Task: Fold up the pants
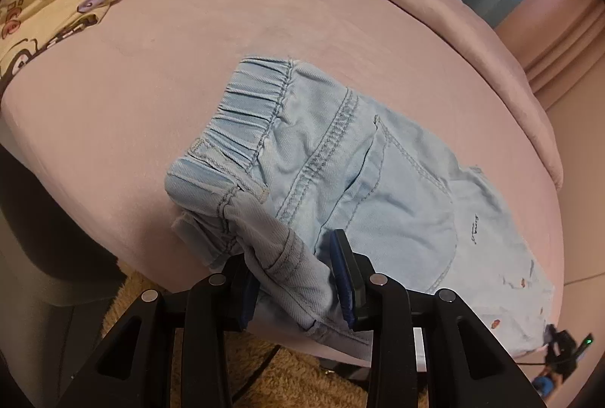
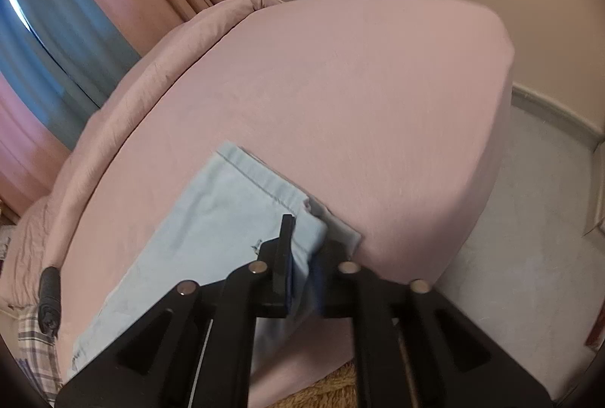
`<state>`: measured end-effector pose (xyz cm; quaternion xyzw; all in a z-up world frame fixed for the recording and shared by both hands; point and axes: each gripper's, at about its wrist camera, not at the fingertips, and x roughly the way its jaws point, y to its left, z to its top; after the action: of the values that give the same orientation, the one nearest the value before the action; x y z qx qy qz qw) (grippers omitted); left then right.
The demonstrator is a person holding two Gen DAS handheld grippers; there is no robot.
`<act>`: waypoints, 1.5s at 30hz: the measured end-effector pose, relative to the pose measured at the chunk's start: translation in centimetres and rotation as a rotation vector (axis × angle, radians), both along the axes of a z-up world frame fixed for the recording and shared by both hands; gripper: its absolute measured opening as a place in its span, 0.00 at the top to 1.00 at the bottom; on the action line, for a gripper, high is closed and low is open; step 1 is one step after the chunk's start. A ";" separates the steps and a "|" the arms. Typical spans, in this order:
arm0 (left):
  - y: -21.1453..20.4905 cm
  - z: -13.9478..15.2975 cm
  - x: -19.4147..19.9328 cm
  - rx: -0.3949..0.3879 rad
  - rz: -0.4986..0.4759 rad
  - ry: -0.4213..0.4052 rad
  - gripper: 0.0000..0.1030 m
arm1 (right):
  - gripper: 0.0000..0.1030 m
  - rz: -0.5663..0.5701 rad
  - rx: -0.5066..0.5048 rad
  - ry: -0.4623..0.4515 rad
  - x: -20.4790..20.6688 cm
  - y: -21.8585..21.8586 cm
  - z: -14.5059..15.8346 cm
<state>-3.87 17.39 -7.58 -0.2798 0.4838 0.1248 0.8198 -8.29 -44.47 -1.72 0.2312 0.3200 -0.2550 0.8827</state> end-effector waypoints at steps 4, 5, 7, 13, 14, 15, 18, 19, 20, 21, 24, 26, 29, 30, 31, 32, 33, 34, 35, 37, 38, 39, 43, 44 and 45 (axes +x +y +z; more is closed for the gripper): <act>-0.5 0.2 -0.2 0.018 0.007 0.010 0.67 | 0.49 0.038 -0.100 -0.015 -0.1 2.9 3.0; -0.7 0.3 -0.2 0.025 0.000 0.011 0.67 | 0.48 0.077 -0.099 -0.021 0.3 3.9 3.6; -0.7 0.8 -0.5 0.038 -0.029 0.010 0.66 | 0.48 0.180 -0.068 -0.020 1.3 5.9 4.2; 1.7 2.0 -2.4 0.017 0.048 -0.053 0.57 | 0.47 0.572 0.066 0.028 6.7 15.8 3.4; 2.3 2.1 -2.7 0.021 0.068 -0.066 0.57 | 0.47 0.641 0.087 0.044 7.7 18.2 2.9; 2.7 1.9 -2.8 0.023 0.081 -0.072 0.57 | 0.47 0.712 0.101 0.069 8.7 20.6 2.3; 3.3 1.0 -2.9 0.015 0.084 -0.089 0.63 | 0.47 0.870 0.099 0.163 11.4 27.5 0.1; 3.3 0.6 -2.8 0.034 0.088 -0.079 0.73 | 0.47 0.910 0.097 0.186 12.0 29.3 -0.6; 3.3 0.2 -2.8 0.059 0.093 -0.073 0.74 | 0.47 0.957 0.095 0.213 12.7 31.5 -1.4; 3.2 0.1 -2.9 0.059 0.093 -0.072 0.75 | 0.48 0.993 0.087 0.243 13.5 33.5 -2.3; 3.3 -0.7 -3.4 0.054 0.089 -0.074 0.75 | 0.48 1.072 0.044 0.301 14.4 38.1 -4.9; 3.5 -0.9 -3.6 0.047 0.083 -0.079 0.75 | 0.47 1.108 0.009 0.323 14.8 40.3 -6.1; 4.2 -1.3 -4.0 0.009 0.082 -0.086 0.74 | 0.64 1.098 -0.175 0.336 15.9 42.5 -8.4; 4.3 -1.3 -4.0 0.006 0.080 -0.086 0.73 | 0.66 1.099 -0.214 0.340 16.1 42.9 -9.2; 4.2 -1.3 -4.1 0.014 0.077 -0.084 0.72 | 0.67 1.097 -0.220 0.335 16.3 43.0 -9.5; 4.1 -1.3 -4.0 0.026 0.075 -0.080 0.72 | 0.67 1.093 -0.228 0.315 16.4 42.9 -9.8; 3.8 -1.3 -4.0 0.049 0.072 -0.075 0.71 | 0.67 1.091 -0.228 0.309 16.6 42.7 -9.7; 3.6 -1.3 -3.8 0.069 0.069 -0.071 0.71 | 0.68 1.085 -0.221 0.307 16.8 42.5 -9.7; 3.3 -1.2 -3.7 0.093 0.070 -0.067 0.70 | 0.68 1.075 -0.208 0.305 17.0 42.3 -9.6; 2.9 -1.2 -3.6 0.126 0.070 -0.059 0.69 | 0.68 1.064 -0.207 0.295 17.5 42.7 -9.8; 2.6 -1.2 -3.7 0.145 0.068 -0.052 0.68 | 0.68 1.060 -0.221 0.290 17.7 43.4 -10.1; 2.5 -1.2 -3.8 0.157 0.069 -0.042 0.66 | 0.68 1.057 -0.244 0.285 17.5 43.7 -10.2; 2.7 0.0 -4.3 0.131 0.083 -0.024 0.66 | 0.69 1.058 -0.263 0.268 17.1 43.9 -9.4; 2.6 0.7 -4.3 0.143 0.077 -0.023 0.66 | 0.70 1.054 -0.230 0.269 17.0 43.2 -9.0; 2.3 1.9 -4.5 0.169 0.065 -0.036 0.66 | 0.70 1.042 -0.165 0.264 16.9 42.1 -8.2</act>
<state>-8.33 19.68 -5.67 -0.2274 0.4472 0.1868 0.8446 8.65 -2.35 -9.89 -0.0623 0.4791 0.1653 0.8598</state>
